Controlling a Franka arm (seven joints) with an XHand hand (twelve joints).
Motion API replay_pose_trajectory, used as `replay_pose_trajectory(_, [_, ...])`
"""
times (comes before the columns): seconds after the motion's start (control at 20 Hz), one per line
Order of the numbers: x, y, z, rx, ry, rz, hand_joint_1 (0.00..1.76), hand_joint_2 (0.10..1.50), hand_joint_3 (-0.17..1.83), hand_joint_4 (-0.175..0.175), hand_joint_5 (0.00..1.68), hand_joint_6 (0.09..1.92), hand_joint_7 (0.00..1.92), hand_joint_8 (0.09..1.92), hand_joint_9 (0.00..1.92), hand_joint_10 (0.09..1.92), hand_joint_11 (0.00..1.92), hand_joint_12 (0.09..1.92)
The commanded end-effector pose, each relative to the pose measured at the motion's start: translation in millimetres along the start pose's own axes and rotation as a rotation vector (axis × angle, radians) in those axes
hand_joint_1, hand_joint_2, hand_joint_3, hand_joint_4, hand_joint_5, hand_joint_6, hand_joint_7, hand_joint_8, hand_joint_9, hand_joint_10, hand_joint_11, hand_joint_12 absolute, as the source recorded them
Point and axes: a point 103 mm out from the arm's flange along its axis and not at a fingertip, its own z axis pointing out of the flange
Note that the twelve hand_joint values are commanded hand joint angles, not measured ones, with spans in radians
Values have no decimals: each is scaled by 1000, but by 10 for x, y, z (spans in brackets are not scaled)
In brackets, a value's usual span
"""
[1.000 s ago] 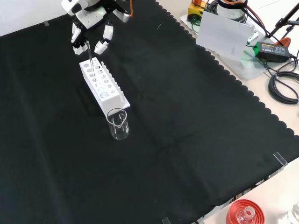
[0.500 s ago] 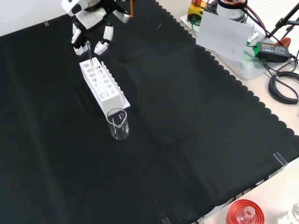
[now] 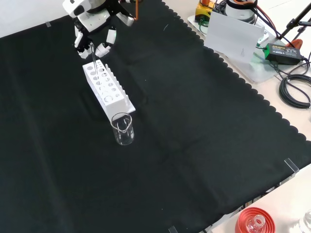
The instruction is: Take the glass rod from the white test tube rack.
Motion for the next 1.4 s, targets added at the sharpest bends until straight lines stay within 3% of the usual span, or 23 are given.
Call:
replay_pose_trajectory(0.05, [83, 28, -38, -71, -34, -15, 1176, 1014, 225, -175, 923, 1050, 1155, 770, 1390, 485, 1313, 1021])
replay_pose_trajectory(0.15, [91, 23, -53, -84, -42, -19, 1242, 1046, 116, -175, 972, 995, 1084, 901, 1442, 472, 1410, 953])
replay_pose_trajectory(0.25, [92, 23, -68, -95, -48, -19, 1266, 1046, 87, -175, 1003, 954, 1078, 921, 1480, 481, 1461, 886])
replay_pose_trajectory(0.5, [93, 1, -151, -129, -74, -11, 1284, 787, 579, -175, 1046, 993, 1111, 983, 1564, 543, 1554, 738])
replay_pose_trajectory(0.55, [92, -8, -178, -130, -86, -11, 1288, 750, 645, -175, 1054, 1002, 1120, 992, 1583, 556, 1567, 736])
replay_pose_trajectory(0.7, [131, -63, -281, -130, -125, -5, 1290, 833, 516, -175, 952, 947, 1163, 1030, 1605, 607, 1577, 796])
replay_pose_trajectory(0.9, [112, -201, -405, -123, -138, 1, 1198, 783, 618, -175, 1043, 1017, 1493, 840, 1631, 666, 1607, 859])
replay_pose_trajectory(1.4, [204, -493, -864, -159, -141, 4, 1192, 753, 667, -175, 1064, 1021, 1554, 825, 1656, 690, 1622, 879])
